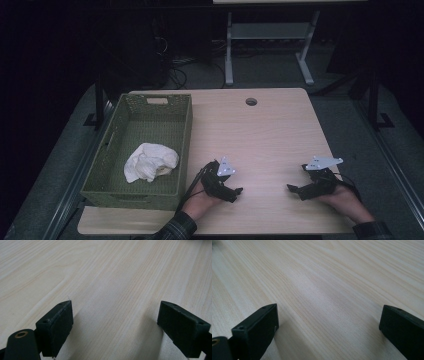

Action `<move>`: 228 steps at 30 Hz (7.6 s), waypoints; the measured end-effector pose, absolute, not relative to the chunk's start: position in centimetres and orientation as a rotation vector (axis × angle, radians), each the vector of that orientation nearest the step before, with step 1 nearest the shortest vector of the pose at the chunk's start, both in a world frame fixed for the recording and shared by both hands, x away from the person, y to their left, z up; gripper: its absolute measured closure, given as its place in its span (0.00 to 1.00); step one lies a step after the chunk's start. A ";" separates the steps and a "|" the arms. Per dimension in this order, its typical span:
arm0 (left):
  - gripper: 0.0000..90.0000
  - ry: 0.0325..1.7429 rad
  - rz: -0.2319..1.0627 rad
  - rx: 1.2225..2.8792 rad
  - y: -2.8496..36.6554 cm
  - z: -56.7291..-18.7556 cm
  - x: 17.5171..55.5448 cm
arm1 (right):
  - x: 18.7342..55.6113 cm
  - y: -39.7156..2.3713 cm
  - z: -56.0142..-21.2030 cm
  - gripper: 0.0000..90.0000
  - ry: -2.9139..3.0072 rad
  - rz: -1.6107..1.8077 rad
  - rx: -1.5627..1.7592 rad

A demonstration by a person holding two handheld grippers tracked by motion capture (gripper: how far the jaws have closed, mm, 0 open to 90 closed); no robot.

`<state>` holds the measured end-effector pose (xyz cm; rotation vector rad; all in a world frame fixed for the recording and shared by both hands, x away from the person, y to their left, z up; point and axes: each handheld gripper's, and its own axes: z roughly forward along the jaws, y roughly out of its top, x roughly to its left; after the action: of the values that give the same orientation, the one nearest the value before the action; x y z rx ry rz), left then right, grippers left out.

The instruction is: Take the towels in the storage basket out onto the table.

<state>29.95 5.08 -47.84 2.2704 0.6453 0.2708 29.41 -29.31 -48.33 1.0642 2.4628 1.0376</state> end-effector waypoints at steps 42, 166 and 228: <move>0.15 0.742 0.301 2.294 5.8 -45.0 29.7 | 29.4 -29.3 -48.3 0.02 2.463 1.040 1.060; 0.15 0.866 0.359 2.167 17.9 -33.0 33.4 | 29.4 -29.3 -48.3 0.02 2.466 1.037 1.055; 0.15 1.190 0.367 2.278 27.2 -41.0 35.8 | 29.4 -29.3 -48.3 0.02 2.465 1.038 1.060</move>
<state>35.80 27.18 -40.98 2.2785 1.1899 0.3666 29.39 -29.31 -48.34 1.0603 2.4649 1.0379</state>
